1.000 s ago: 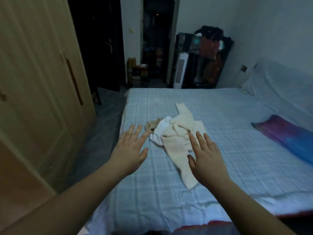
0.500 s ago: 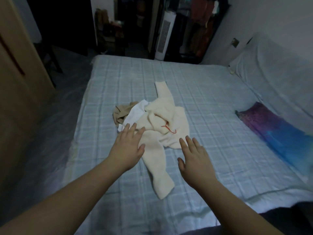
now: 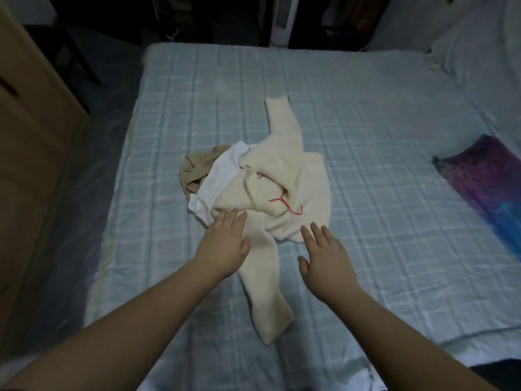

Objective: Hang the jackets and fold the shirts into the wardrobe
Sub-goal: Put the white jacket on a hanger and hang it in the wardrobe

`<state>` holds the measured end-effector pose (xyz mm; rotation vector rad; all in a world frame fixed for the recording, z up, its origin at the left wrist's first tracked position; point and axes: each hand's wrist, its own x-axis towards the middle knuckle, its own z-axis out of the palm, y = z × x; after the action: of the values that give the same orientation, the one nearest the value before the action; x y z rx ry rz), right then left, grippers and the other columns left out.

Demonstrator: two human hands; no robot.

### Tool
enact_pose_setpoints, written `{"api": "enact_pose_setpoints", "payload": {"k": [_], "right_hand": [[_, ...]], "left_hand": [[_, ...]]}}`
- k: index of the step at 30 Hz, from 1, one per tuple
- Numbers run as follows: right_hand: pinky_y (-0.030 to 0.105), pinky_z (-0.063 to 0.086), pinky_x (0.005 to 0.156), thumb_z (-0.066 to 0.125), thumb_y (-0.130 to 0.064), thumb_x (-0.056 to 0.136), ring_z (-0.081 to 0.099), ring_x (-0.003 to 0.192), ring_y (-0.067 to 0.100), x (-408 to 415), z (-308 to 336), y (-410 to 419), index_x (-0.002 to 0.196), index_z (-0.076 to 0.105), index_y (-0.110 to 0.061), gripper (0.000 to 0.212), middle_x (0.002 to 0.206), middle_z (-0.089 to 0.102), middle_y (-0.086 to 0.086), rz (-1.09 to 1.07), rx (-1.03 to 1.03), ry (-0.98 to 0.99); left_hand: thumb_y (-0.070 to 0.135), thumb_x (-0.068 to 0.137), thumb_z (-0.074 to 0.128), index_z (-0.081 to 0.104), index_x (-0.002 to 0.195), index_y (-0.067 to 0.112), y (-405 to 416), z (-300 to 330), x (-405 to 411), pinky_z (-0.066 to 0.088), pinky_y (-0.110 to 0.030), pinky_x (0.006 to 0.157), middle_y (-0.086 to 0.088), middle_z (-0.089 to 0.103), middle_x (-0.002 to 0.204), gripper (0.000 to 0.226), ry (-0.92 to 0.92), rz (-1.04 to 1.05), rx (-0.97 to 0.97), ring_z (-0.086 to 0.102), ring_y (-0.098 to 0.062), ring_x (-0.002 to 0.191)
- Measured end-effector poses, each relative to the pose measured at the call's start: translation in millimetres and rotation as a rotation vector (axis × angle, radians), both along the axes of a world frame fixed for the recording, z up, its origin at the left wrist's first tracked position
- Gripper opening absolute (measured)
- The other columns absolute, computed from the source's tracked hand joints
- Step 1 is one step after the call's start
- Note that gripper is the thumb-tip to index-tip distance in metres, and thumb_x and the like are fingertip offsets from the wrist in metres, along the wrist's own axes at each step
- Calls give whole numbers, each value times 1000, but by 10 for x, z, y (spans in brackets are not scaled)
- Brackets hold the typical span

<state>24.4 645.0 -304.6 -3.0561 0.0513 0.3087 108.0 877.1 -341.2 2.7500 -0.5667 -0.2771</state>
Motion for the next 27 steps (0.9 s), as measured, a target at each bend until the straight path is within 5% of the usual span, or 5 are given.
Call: {"api": "enact_pose_setpoints", "payload": {"k": [6,13,17,23,27], "right_hand": [[48,30,115,53,-35,92,27,146,32,703,-420,-265,152,30,-15,67,159,30,11,58,115,95],[50,39,110,53,-27,86,41,137,39,1223,-1079,-509,145,42,-8,63,150,43,18,55,237,129],[50,39,108,52,-24,83,50,128,44,1268,-1392,-564,138,51,-2,59,140,52,23,18,303,122],[36,18,117,53,-23,93,35,141,36,1292,-1496,-615,147,39,-6,58,152,39,18,-6,367,177],[39,25,114,59,-18,89,43,135,38,1374,-1482,-656,143,45,-3,58,146,47,20,-43,417,145]], "left_hand": [[42,88,30,40,145,4,-388,-424,381,32,-48,114,-20,44,147,70,109,41,68,37,-39,137],[8,97,39,31,151,5,-734,-1001,1177,21,-40,118,-19,34,154,55,219,69,132,30,-36,143],[19,91,53,45,143,12,-850,-1384,1487,40,-44,102,-19,46,143,53,204,60,223,45,-37,127],[29,77,69,54,115,19,-969,-1652,1738,43,-41,72,-16,54,103,42,114,186,311,52,-35,90],[19,87,55,50,118,16,-926,-1720,1933,40,-41,70,-14,53,96,31,50,115,307,52,-33,87]]}}
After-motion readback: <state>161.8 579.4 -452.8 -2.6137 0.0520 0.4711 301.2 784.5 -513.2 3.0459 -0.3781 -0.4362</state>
